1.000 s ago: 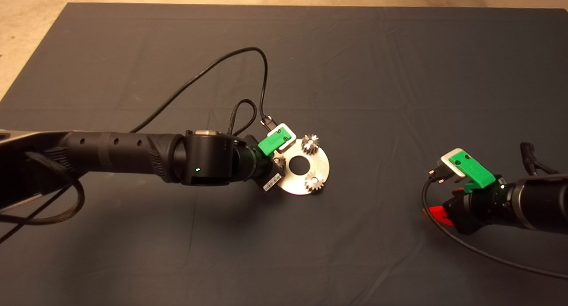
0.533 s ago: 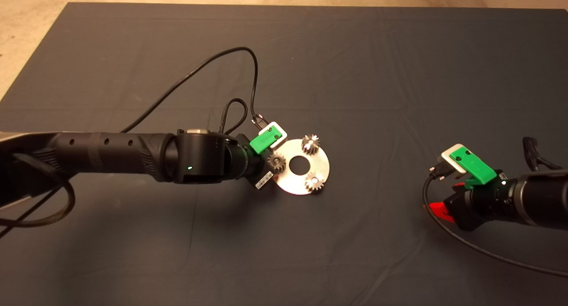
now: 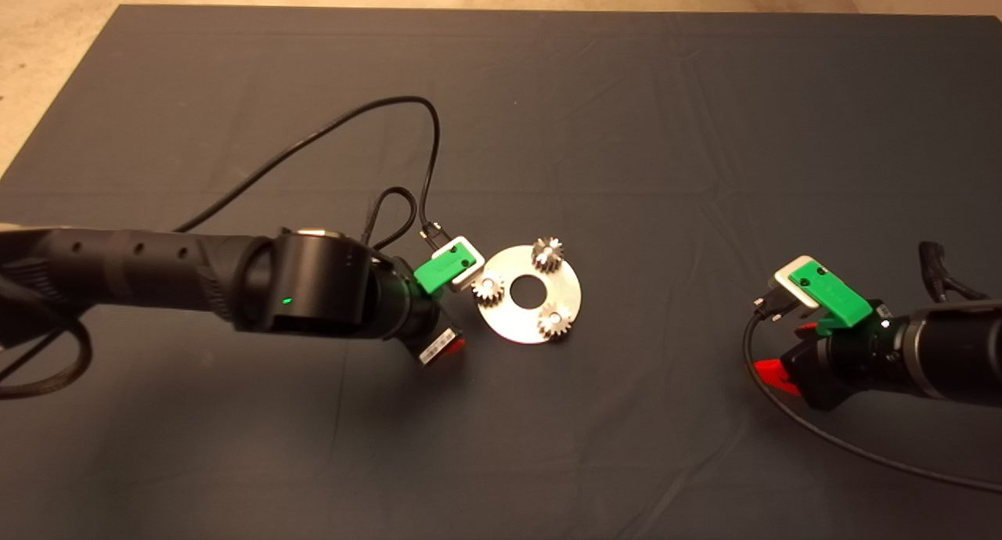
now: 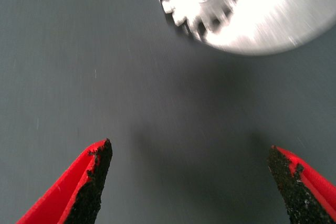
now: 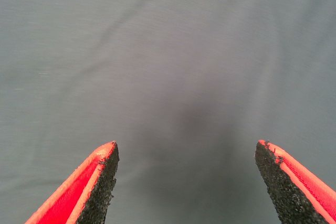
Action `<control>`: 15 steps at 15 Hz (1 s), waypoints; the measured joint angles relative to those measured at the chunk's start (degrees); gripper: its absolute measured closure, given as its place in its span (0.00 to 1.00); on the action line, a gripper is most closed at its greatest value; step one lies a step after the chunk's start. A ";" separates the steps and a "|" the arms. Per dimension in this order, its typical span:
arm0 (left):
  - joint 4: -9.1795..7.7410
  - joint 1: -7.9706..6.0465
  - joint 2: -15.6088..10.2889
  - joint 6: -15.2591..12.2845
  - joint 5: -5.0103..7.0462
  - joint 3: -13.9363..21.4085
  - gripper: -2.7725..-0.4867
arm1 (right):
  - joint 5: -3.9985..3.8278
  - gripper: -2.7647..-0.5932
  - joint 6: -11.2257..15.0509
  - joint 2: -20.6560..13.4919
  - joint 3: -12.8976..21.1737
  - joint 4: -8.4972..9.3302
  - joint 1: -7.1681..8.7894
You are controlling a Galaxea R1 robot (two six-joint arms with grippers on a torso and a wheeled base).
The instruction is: Install three planetary gears onto the carrier pins
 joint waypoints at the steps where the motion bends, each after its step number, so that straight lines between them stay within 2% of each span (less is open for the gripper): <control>1: -1.88 -1.63 -0.58 -3.85 2.59 2.83 0.31 | -0.03 0.39 0.00 1.72 0.00 1.24 0.02; 2: -4.19 -3.91 -1.15 -8.23 3.81 5.19 0.31 | 0.05 0.39 0.02 3.64 0.00 2.68 0.00; 3: -6.18 -6.30 -1.66 -12.59 4.02 7.39 0.31 | 0.18 0.39 0.43 5.50 0.00 3.53 0.00; 4: -8.37 -7.91 -2.28 -16.65 4.17 9.43 0.31 | 0.13 0.39 1.76 7.66 0.00 4.01 0.05; 5: -10.21 -8.69 -2.61 -21.23 4.35 11.73 0.31 | 0.18 0.39 4.02 9.83 0.00 4.45 0.00; 6: -11.70 -8.99 -2.72 -25.98 4.33 13.95 0.31 | 0.20 0.39 7.39 12.16 0.00 4.78 -0.02; 8: -13.62 -9.89 -3.21 -34.08 4.28 17.44 0.31 | 0.22 0.39 15.17 16.36 0.00 5.01 0.00; 9: -14.04 -10.40 -3.63 -36.79 4.31 18.57 0.31 | 0.46 0.39 18.02 17.94 0.00 5.17 0.00; 10: -14.49 -10.69 -3.86 -38.34 4.37 19.32 0.31 | 0.65 0.39 19.46 18.19 0.00 5.21 0.00; 11: -14.88 -10.74 -3.82 -39.30 4.39 19.84 0.31 | 0.49 0.39 20.02 17.75 0.05 5.26 0.00; 13: -15.15 -10.85 -3.41 -40.13 4.37 20.43 0.31 | 0.35 0.39 20.00 15.34 0.26 5.39 -0.04; 15: -15.37 -11.18 -3.27 -40.96 4.37 20.81 0.31 | -0.15 0.39 19.96 14.01 0.48 5.48 -0.09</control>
